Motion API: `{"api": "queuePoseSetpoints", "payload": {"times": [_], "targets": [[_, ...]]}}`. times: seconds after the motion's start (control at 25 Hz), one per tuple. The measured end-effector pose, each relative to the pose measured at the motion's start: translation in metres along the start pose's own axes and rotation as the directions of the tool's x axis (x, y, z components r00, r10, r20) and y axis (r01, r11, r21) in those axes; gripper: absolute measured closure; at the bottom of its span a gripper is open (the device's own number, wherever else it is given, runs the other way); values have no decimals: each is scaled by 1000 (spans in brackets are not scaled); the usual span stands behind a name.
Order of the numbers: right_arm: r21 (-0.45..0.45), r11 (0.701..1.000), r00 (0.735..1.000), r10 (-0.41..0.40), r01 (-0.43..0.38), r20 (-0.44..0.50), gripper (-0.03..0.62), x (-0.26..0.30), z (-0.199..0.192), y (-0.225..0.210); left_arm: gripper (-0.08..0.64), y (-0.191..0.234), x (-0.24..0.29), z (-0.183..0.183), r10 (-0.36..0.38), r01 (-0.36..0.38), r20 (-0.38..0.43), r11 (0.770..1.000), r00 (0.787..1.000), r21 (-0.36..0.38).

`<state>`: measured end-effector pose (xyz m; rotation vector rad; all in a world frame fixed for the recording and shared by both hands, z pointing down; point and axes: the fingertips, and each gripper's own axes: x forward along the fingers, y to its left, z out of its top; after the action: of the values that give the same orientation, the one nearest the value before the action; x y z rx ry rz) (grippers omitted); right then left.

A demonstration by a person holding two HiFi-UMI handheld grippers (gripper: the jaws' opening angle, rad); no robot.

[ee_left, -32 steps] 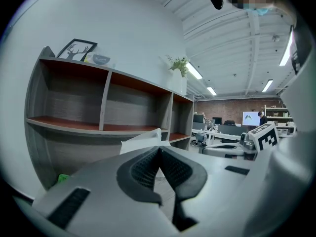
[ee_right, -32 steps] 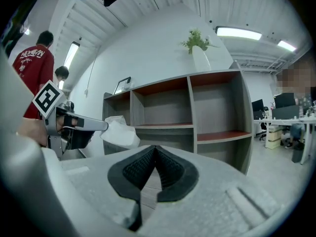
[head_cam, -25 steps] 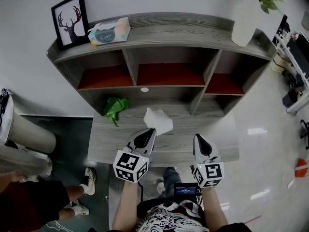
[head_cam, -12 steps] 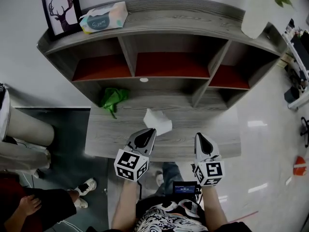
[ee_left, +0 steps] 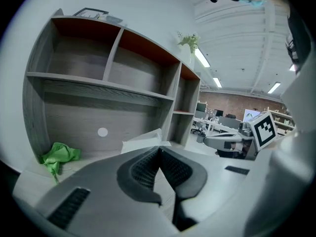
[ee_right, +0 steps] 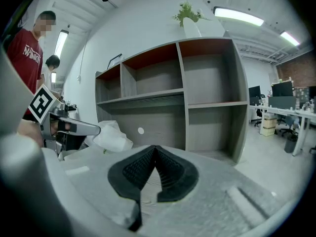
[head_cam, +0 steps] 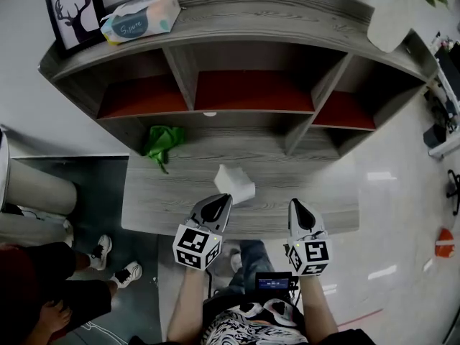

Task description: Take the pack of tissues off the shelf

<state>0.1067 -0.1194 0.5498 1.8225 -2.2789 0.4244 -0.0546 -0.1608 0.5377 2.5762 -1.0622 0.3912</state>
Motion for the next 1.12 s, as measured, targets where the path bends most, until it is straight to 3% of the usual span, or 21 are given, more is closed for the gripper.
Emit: {"api": "queuePoseSetpoints", "payload": {"times": [0.84,1.12], "targets": [[3,1000,994,14,-14,-111,588,22,-52,-10,554,16,45,-88,8,-9,-134,1000,991,-7],[6,1000,990,14,-13,-140,588,26,-64,-15,552,18,60,-135,-22,4,-219,997,976,-82]]}}
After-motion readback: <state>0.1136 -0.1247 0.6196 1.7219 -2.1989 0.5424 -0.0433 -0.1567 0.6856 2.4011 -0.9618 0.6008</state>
